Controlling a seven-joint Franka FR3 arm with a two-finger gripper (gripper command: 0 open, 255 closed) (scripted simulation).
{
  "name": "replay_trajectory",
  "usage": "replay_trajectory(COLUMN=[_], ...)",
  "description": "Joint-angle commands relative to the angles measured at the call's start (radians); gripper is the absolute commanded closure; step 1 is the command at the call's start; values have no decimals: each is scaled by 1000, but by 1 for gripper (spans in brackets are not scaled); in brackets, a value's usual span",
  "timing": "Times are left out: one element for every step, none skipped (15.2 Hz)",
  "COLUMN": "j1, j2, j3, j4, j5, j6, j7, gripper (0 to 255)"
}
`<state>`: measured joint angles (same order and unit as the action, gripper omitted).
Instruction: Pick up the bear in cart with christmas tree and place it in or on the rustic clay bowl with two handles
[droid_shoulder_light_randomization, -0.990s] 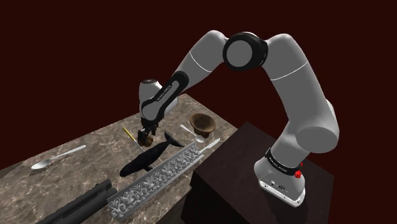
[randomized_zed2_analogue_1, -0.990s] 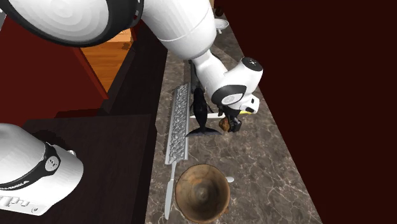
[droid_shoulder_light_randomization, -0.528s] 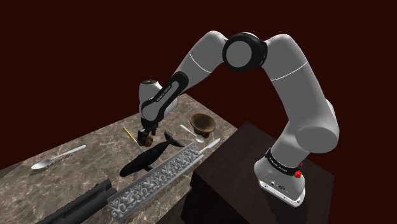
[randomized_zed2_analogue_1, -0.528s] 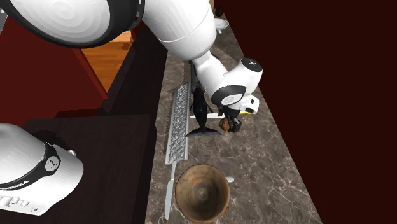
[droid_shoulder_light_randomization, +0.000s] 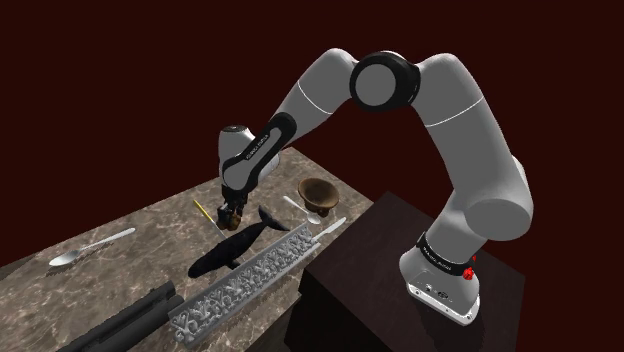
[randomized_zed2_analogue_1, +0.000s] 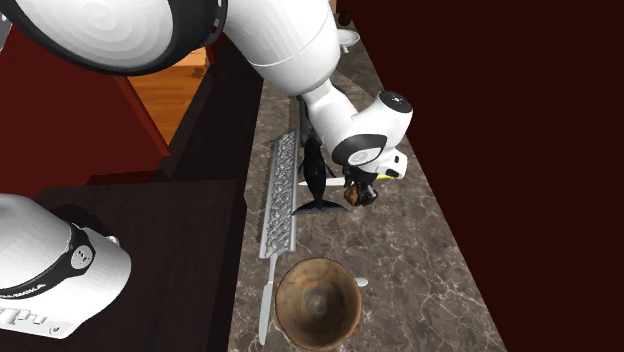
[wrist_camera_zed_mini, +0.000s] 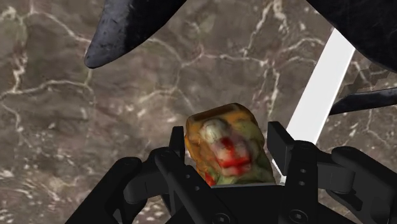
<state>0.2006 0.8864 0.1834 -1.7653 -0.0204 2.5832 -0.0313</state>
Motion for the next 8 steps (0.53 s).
replay_trajectory(j1=[0,0,-1,-3,-4,-5,-7,-8], j2=[0,0,-12,-25,-37,-49,-62,-74], j3=[0,0,1,3,4,6,7,9], j4=[0,0,-6,-13,-19,-25,-31,-36], j5=[0,0,1,2,3,4,5,6], j6=[0,1,-5,-11,-17,-24,-30,-37], j7=[0,0,1,1,2,2,2,3], gripper=[255,255,255,255,255,255,255,255])
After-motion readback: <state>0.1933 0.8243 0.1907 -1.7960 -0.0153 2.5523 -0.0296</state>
